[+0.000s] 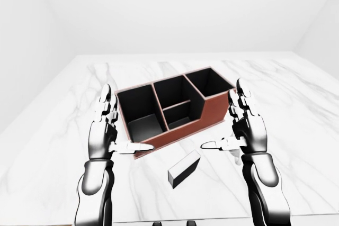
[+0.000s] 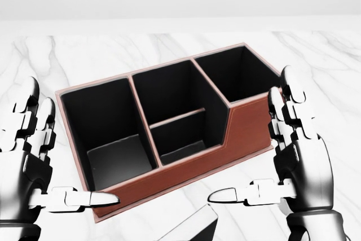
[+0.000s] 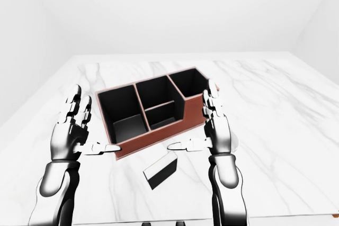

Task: Pick up the book and place it in the front compartment of the caddy.

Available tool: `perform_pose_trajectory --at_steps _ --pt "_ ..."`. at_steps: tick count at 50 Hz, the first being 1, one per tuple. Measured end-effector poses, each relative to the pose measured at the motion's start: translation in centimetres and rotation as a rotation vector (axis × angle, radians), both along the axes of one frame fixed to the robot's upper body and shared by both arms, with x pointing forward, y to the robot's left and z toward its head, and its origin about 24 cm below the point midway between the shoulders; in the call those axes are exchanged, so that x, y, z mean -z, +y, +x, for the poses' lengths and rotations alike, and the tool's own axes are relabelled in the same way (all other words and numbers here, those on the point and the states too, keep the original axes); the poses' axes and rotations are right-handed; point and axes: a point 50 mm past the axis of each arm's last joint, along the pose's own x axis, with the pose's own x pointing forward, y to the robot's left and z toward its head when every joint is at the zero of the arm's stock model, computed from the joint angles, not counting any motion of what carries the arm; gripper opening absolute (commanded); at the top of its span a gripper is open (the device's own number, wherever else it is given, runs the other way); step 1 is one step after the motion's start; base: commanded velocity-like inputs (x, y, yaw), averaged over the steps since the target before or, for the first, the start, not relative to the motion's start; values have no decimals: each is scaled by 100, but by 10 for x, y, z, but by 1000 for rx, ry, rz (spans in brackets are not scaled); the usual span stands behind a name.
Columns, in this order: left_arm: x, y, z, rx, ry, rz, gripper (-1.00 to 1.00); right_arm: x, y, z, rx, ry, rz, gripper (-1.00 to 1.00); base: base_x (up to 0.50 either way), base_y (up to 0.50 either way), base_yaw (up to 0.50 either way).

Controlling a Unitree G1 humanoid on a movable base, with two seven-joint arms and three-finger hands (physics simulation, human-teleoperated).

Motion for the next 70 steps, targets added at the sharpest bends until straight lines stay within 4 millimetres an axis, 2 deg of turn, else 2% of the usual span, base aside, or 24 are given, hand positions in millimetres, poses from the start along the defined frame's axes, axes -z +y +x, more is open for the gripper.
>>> perform_pose_trajectory --at_steps 11,70 --pt "-2 -1 0 3 -11 0 100 1 1 1 -2 4 -5 100 47 0 0" --pt "-9 3 -3 -4 -39 -1 100 -14 3 1 14 -59 -109 100 0 0 0"
